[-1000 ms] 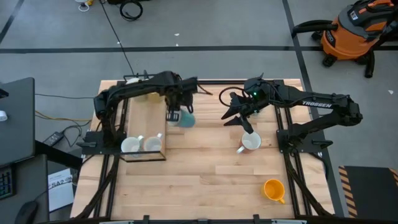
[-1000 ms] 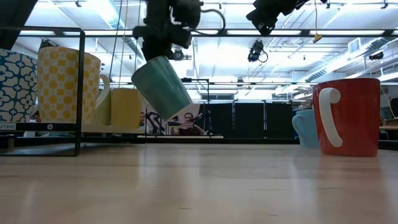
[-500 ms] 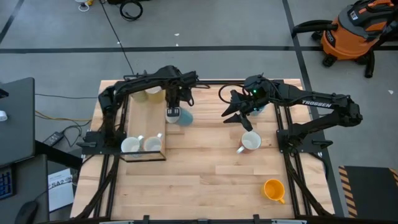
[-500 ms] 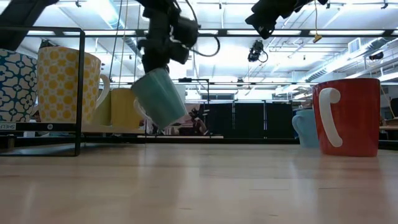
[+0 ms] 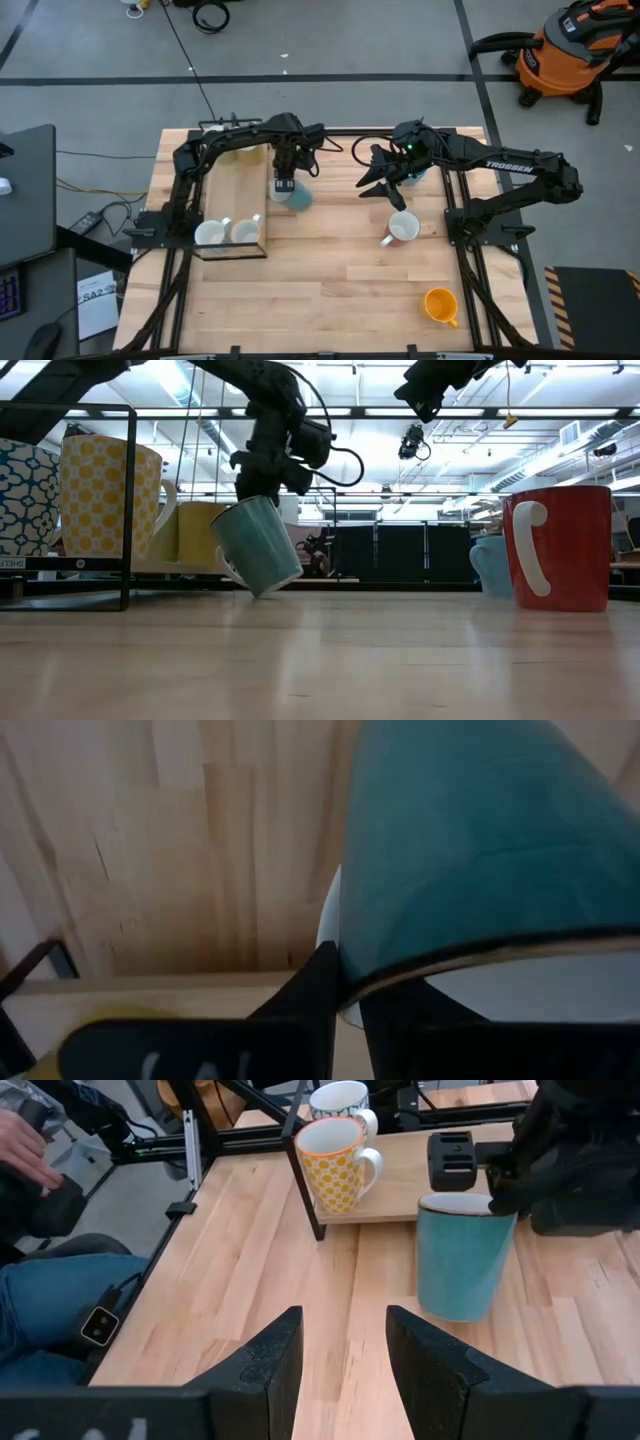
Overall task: Place coffee mugs
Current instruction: Move the light blue mug to the center of the table
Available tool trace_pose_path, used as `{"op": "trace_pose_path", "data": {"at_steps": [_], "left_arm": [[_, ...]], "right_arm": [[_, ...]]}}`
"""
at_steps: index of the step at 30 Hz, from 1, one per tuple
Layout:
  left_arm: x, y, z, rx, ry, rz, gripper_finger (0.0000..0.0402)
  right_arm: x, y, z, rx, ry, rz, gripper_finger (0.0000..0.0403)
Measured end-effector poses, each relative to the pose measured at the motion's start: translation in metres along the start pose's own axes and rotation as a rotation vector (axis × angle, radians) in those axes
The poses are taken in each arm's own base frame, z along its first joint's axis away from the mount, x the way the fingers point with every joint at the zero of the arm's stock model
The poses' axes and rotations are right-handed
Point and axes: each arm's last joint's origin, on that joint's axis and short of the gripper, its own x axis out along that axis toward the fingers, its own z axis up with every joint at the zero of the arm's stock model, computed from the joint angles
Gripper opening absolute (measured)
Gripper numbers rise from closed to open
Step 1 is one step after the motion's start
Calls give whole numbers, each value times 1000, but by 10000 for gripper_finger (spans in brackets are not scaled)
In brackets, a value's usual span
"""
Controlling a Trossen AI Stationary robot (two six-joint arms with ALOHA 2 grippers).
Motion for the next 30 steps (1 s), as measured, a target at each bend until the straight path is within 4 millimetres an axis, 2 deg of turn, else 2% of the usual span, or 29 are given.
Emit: {"op": "trace_pose_path", "data": {"at_steps": [19,30], "left_arm": [[1,-6,5,18,-15,21,42],[-8,-10,-3,3,69,26,34]], "right_arm": [[0,0,0,0,0,-3,151],[0,0,0,0,0,-3,151]]}}
